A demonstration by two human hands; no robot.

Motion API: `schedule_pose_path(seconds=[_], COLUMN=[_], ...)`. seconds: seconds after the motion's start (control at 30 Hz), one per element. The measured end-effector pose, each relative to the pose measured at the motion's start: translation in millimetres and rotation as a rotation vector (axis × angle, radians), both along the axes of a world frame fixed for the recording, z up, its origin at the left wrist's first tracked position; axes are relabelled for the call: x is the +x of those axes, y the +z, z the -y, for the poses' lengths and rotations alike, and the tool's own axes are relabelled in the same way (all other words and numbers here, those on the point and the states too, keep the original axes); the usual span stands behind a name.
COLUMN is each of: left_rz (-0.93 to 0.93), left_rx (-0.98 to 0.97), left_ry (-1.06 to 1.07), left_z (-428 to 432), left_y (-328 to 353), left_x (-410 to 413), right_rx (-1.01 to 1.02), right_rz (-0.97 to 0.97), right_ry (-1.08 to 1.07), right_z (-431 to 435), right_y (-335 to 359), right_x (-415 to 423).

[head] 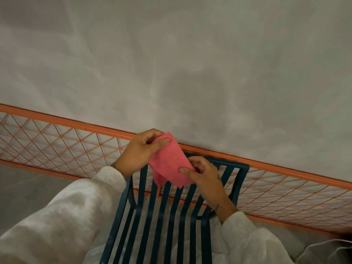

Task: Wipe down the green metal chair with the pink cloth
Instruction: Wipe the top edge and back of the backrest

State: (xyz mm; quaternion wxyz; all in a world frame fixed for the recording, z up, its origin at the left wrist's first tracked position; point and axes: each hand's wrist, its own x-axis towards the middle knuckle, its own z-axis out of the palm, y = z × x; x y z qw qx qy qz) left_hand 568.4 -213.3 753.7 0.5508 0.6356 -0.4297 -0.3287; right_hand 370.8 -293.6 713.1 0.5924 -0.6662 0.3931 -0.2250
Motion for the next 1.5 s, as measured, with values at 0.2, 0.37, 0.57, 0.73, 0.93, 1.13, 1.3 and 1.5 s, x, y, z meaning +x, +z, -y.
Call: schedule_pose_path(seconds=[0.2,0.37,0.57,0.73,0.93,1.13,1.3,1.5], left_rz=[-0.345,-0.829,-1.072,-0.994,-0.97,-0.554,-0.021,0.249], left_rx=[0.202,0.221,0.357,0.256,0.171,0.163,0.078,-0.007], left_ry=[0.06,0.036,-0.07,-0.063,0.192,0.429,0.465,0.354], left_z=[-10.3,-27.6,-45.6,-42.3,-35.3,-25.8,-10.7,30.8], left_y=[-27.3,-47.1,-78.3,-85.8,-92.3,-102.8,-109.3,-120.8], left_x=[-0.2,-6.0,-19.1,-22.3,-5.2,26.5,56.3,72.2], right_rx=[0.187,0.224,0.279,0.323,0.329,0.074,-0.271,-0.521], right_rz=[-0.044,0.097,0.182,0.153,0.012,-0.229,-0.362,-0.84], right_ry=[0.188,0.035,-0.039,-0.066,-0.042,-0.041,-0.081,0.166], right_z=[-11.0,-18.8,-22.3,-26.4,-32.1,1.3,56.7,112.7], right_y=[4.7,-1.1,-7.4,-19.3,-44.0,-54.1,-48.8,-75.0], right_x=[9.0,21.1,34.5,45.1,54.8,52.5,45.1,39.4])
